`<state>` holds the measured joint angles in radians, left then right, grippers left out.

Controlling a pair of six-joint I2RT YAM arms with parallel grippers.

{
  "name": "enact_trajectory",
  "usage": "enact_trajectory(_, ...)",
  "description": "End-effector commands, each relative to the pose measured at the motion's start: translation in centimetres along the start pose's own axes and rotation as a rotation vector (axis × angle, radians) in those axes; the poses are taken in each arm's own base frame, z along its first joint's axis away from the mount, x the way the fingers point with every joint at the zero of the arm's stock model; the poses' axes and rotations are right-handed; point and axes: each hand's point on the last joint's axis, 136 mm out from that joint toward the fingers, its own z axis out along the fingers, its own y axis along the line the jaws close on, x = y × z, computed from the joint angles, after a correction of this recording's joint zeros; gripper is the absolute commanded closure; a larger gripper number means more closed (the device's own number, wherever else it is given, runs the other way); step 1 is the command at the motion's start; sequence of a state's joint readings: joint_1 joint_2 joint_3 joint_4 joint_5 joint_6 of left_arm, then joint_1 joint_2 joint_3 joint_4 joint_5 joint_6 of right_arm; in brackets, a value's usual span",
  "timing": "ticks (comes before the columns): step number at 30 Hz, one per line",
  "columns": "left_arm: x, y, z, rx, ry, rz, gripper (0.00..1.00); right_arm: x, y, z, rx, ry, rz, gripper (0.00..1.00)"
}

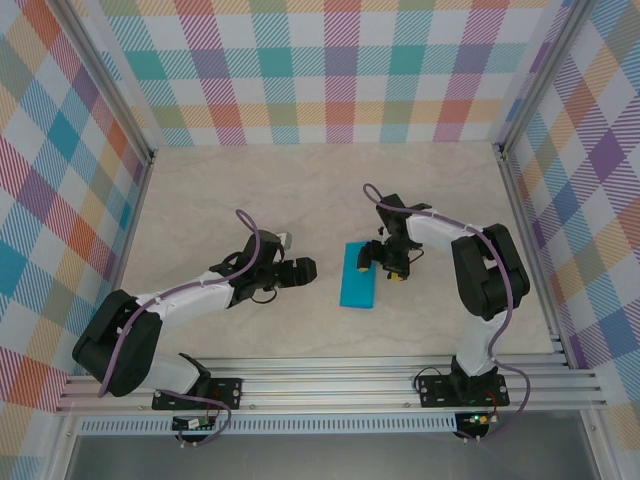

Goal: Fold a paper plane with a square sheet of paper (pick it up from the middle)
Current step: Fold the square sheet of paper in half at the center of the table.

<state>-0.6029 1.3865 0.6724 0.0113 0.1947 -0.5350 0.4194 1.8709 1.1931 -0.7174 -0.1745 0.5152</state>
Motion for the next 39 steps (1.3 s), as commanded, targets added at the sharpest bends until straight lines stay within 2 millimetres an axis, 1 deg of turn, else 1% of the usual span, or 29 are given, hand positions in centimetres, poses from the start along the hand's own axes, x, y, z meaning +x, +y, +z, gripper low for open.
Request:
enact_trajectory(1, -0.8, -2.0, 0.1, 0.050, -0.008, 0.014, 0.21, 0.3, -1.6, 2.5, 0.072, 0.033, -0.009, 0.21)
enact_trajectory(4, -0.8, -2.1, 0.3, 0.054, 0.003, 0.014, 0.25, 0.3, -2.0, 2.7, 0.091, 0.035, -0.008, 0.21)
enact_trajectory(7, -0.7, -2.4, 0.7, 0.056, 0.017, 0.010, 0.33, 0.3, -2.3, 2.8, 0.106, 0.036, -0.007, 0.20)
enact_trajectory(9, -0.7, -2.7, 1.0, 0.062, 0.029, 0.010, 0.42, 0.3, -2.6, 2.9, 0.120, 0.037, -0.003, 0.20)
enact_trajectory(11, -0.7, -3.1, 1.4, 0.075, 0.040, 0.005, 0.55, 0.3, -2.7, 3.0, 0.125, 0.036, 0.002, 0.20)
enact_trajectory(13, -0.7, -3.6, 1.8, 0.091, 0.050, -0.007, 0.75, 0.3, -2.7, 3.1, 0.124, 0.038, 0.006, 0.21)
enact_trajectory(14, -0.7, -3.8, 2.1, 0.094, 0.056, -0.015, 0.87, 0.3, -2.7, 3.2, 0.125, 0.039, 0.007, 0.20)
enact_trajectory(15, -0.7, -3.9, 2.4, 0.092, 0.060, -0.021, 0.97, 0.3, -2.8, 3.2, 0.127, 0.037, 0.010, 0.21)
enact_trajectory(16, -0.6, -4.0, 2.7, 0.090, 0.065, -0.024, 1.00, 0.3, -2.8, 3.2, 0.129, 0.036, 0.012, 0.21)
enact_trajectory(21, -0.3, -4.7, 4.3, 0.089, 0.095, -0.030, 1.00, 0.3, -2.9, 3.4, 0.130, 0.035, 0.026, 0.21)
enact_trajectory(27, -0.1, -5.1, 5.3, 0.082, 0.104, -0.040, 1.00, 0.2, -2.8, 3.4, 0.120, 0.027, 0.042, 0.21)
enact_trajectory(33, 0.0, -5.2, 5.5, 0.089, 0.107, -0.044, 1.00, 0.2, -2.2, 3.7, 0.089, 0.037, 0.037, 0.21)
enact_trajectory(39, 0.0, -5.7, 5.8, 0.110, 0.115, -0.042, 1.00, 0.3, -2.6, 3.9, 0.105, 0.048, 0.031, 0.21)
